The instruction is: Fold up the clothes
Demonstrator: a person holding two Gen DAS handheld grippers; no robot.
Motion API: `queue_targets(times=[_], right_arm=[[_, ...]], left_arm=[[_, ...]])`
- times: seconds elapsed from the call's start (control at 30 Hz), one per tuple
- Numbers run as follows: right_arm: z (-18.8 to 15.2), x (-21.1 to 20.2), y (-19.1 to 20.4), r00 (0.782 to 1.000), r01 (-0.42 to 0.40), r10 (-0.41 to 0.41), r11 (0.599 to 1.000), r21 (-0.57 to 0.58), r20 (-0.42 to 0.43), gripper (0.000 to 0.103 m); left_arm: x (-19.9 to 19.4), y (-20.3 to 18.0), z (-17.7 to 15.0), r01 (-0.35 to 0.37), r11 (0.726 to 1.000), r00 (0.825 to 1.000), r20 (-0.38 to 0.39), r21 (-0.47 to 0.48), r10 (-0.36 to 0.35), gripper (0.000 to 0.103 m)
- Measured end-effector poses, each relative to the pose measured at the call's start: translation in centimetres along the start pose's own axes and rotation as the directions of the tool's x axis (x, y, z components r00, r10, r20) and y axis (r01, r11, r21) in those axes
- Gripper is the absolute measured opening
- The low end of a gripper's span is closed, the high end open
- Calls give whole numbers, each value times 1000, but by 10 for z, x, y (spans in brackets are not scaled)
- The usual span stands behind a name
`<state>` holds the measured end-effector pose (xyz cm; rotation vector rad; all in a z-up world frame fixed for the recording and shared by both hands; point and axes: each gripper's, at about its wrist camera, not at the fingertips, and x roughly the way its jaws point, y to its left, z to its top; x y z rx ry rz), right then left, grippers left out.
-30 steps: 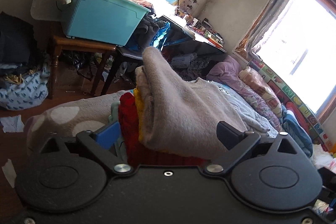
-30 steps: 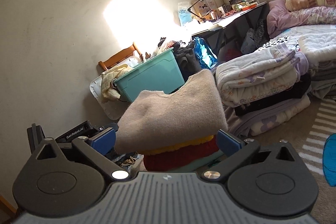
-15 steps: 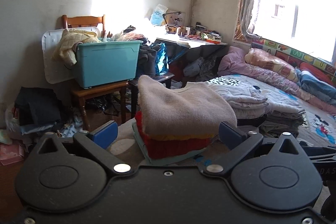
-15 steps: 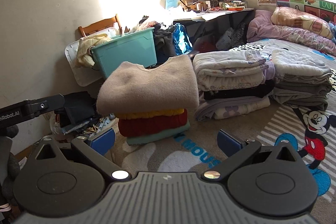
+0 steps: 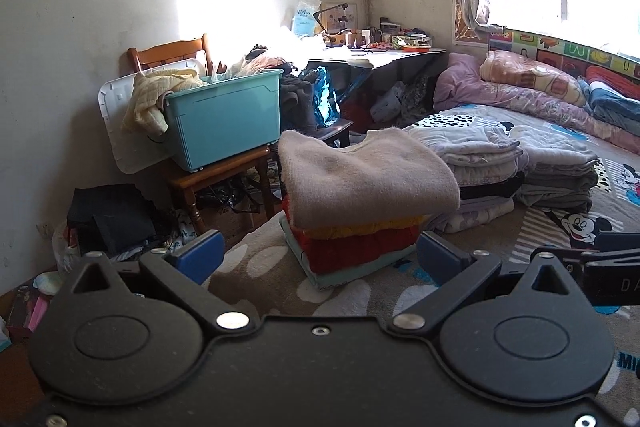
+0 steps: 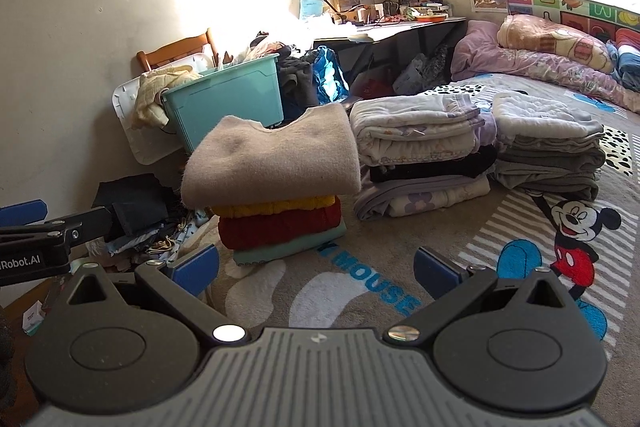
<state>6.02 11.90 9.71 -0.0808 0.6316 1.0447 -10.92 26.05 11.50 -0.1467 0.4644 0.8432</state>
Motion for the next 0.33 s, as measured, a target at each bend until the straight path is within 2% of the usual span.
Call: queue_targets(times=[0.2, 0.33], right_arm=[[-3, -5, 1, 1000, -2, 2, 1000, 9, 6, 103], [-6, -7, 3, 1000, -9, 9, 1000, 12, 6, 103]], left_arm=[[-6, -1, -5, -1, 1000, 1000, 9, -2, 1, 103], [-10, 2, -6, 12, 999, 1000, 24, -38, -11, 103]])
